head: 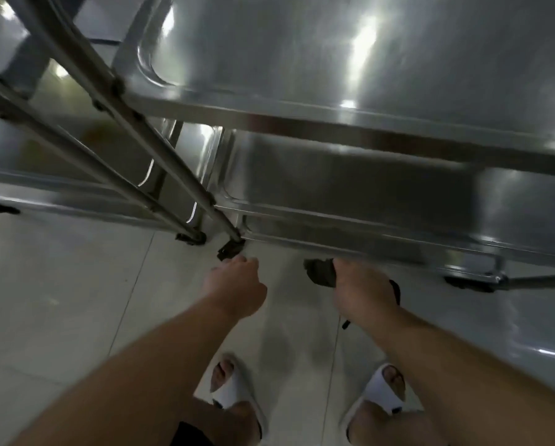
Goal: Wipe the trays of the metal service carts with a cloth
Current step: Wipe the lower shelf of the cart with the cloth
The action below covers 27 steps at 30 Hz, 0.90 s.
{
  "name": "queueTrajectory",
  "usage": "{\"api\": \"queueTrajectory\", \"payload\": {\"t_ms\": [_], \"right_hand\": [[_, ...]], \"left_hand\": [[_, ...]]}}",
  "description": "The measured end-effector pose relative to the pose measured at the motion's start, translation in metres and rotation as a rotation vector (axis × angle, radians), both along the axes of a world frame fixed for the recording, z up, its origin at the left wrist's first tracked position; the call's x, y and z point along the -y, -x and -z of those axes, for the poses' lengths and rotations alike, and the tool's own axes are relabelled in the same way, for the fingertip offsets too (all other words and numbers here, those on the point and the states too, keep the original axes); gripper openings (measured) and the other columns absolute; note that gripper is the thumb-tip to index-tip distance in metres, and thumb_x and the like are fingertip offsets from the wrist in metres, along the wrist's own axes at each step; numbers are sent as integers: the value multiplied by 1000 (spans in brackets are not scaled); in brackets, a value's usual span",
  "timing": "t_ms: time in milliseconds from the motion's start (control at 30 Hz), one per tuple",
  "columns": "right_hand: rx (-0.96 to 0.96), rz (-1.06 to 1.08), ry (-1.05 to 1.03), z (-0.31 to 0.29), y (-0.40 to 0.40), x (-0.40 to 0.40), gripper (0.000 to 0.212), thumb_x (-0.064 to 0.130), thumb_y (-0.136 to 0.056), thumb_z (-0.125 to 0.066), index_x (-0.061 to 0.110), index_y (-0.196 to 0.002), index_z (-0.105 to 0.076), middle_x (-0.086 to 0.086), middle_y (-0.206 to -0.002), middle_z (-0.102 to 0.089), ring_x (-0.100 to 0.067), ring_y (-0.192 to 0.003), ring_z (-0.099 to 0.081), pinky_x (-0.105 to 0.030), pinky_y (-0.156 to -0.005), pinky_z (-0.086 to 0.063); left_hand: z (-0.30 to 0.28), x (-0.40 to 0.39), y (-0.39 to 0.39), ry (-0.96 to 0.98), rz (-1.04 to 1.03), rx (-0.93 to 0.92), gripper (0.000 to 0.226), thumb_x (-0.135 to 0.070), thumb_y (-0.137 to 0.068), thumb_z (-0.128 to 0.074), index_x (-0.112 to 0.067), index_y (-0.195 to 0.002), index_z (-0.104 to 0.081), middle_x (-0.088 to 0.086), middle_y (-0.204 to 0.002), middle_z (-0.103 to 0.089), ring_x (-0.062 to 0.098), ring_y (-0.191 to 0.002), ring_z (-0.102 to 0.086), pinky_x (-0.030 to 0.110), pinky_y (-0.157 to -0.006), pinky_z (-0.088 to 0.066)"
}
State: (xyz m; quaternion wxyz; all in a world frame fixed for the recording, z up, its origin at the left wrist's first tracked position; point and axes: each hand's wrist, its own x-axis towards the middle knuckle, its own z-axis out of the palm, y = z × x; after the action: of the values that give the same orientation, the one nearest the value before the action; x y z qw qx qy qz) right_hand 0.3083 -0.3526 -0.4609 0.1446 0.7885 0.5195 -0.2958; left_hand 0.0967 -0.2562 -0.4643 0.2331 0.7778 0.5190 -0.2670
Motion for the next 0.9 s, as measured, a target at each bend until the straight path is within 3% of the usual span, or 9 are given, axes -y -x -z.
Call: {"api": "queueTrajectory", "payload": {"t_ms": [200,333,500,700,800,900], "right_hand": [[-85,-31,-123,98,9,-28,32,13,-103,-50,19,-134,-54,-8,-127,-64,-28,-112,-62,-40,-99,-51],[-49,-119,-223,159,5,-61,50,15,-99,-62,20,-146,-45,-8,-136,-57,-28,-116,-58,-41,-95,-51],[6,-115,-431,213,-5,-121,44,21,-99,-56,20,-142,-49,-9,-131,-61,-33,-112,-60,-45,-89,-53],[-61,-25,-589,235,2,-173,38,20,-100,-52,17,-137,-49,-15,-124,-62,-39,-108,-63,-50,-88,-54],[-83,-41,-611,247,13,-186,33,17,-100,-52,16,-133,-49,-12,-121,-59,-36,-105,-61,-44,-78,-48],[-93,-51,-679,260,23,-196,33,17,-98,-58,15,-130,-50,-9,-115,-57,-34,-103,-59,-46,-83,-51]], "left_hand": [[97,-29,-8,-92,39,70,49,-41,-96,-56,-22,-142,-55,3,-145,-57,28,-132,-57,44,-102,-49],[149,-63,-17,-171,115,76,46,-40,-98,-51,-26,-142,-52,0,-137,-57,27,-126,-58,41,-83,-47],[198,-103,-25,-320,179,91,46,-43,-99,-54,-27,-142,-54,2,-143,-58,28,-132,-57,48,-100,-50],[227,-120,-10,-402,156,147,47,-43,-97,-60,-26,-140,-56,3,-136,-61,30,-125,-61,49,-100,-53],[239,-116,0,-365,162,229,50,-43,-96,-62,-25,-142,-56,5,-134,-62,33,-125,-61,53,-101,-54],[251,-115,17,-315,169,268,47,-44,-95,-61,-30,-140,-57,0,-132,-64,30,-125,-62,48,-99,-56]]}}
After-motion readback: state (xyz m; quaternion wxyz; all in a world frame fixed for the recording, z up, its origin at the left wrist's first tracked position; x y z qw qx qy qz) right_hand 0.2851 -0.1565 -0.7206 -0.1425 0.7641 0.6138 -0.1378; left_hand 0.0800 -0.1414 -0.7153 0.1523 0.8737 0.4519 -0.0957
